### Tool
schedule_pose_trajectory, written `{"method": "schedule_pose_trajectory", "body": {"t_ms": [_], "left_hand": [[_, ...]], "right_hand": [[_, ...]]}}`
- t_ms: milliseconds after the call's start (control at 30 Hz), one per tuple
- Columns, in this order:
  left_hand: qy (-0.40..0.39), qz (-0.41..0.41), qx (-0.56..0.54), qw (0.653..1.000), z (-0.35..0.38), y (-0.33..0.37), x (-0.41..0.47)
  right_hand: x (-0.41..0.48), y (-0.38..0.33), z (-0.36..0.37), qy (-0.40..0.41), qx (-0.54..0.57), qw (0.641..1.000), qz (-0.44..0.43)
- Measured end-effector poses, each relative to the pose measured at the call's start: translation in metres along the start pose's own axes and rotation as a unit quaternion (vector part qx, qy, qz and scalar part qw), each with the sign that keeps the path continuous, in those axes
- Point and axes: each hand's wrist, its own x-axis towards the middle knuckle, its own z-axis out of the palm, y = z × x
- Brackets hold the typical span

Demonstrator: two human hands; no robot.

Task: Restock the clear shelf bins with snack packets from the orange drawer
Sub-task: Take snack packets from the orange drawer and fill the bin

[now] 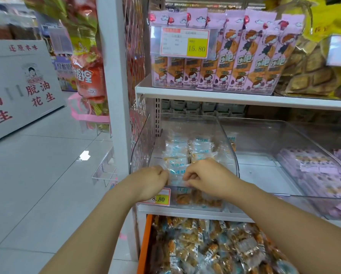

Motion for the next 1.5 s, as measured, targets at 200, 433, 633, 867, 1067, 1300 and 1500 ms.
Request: {"method": "schedule_pose_trajectory", "body": {"t_ms": [200, 433, 633, 867, 1067, 1300, 1500], "left_hand": [[-0.056, -0.035, 0.021, 0.998, 0.0, 0.008, 0.007], [-0.121, -0.035, 0.048, 0.991, 0.001, 0.013, 0.017], [-0.036, -0.034, 0.012, 0.999, 0.003, 0.004, 0.014], [0.054, -0.019, -0.042, 0.998, 0.006, -0.006, 0.009], [0.043, -0.025, -0.143, 0.988, 0.003, -0.006, 0.014], [0.046, -0.022, -0.148, 0.988, 0.002, -0.007, 0.021], [0.068, -0.028, -0.13, 0.989, 0.006, -0.005, 0.028]], "right_hand": [[0.007, 0.001, 0.005, -0.024, -0.022, 0.999, -0.011], [0.016, -0.003, -0.001, -0.097, -0.037, 0.995, -0.011], [0.014, -0.002, -0.002, -0.072, -0.012, 0.997, 0.005], [0.004, 0.006, 0.0, 0.017, -0.05, 0.998, 0.038], [0.003, 0.008, 0.001, -0.001, 0.006, 0.999, 0.05], [0.006, 0.008, 0.007, 0.034, -0.013, 0.998, 0.047], [0.007, 0.011, -0.001, 0.023, 0.033, 0.998, 0.043]]}}
